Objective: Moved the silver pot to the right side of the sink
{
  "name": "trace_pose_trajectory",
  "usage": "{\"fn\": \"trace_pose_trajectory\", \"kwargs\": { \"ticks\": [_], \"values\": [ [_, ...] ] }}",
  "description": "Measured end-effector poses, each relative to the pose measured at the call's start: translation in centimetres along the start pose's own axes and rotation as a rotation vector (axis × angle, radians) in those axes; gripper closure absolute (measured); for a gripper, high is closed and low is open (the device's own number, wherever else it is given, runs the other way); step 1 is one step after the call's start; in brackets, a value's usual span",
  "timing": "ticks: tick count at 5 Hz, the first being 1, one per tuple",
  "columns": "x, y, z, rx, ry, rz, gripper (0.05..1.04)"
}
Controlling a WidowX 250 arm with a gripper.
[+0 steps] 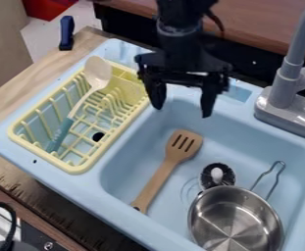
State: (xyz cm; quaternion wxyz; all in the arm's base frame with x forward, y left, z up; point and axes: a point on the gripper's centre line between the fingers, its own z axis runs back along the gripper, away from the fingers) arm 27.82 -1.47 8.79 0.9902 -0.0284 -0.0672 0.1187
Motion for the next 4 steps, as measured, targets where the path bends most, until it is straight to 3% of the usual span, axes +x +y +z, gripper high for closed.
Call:
{"fn": "trace_pose_trajectory", "kwargs": {
  "ticks": [1, 2, 3, 4],
  "values": [
    [0.4, 0.8, 0.2, -0.018, 0.003, -0.057, 0.086],
    [-0.2, 2.2, 0.5, -0.046, 0.052, -0.129, 0.086],
    [-1.5, 4.0, 1.3, -0.024, 0.037, -0.160, 0.086],
    [-2.5, 5.9, 1.6, -0.007, 0.060, -0.183, 0.086]
  ]
}}
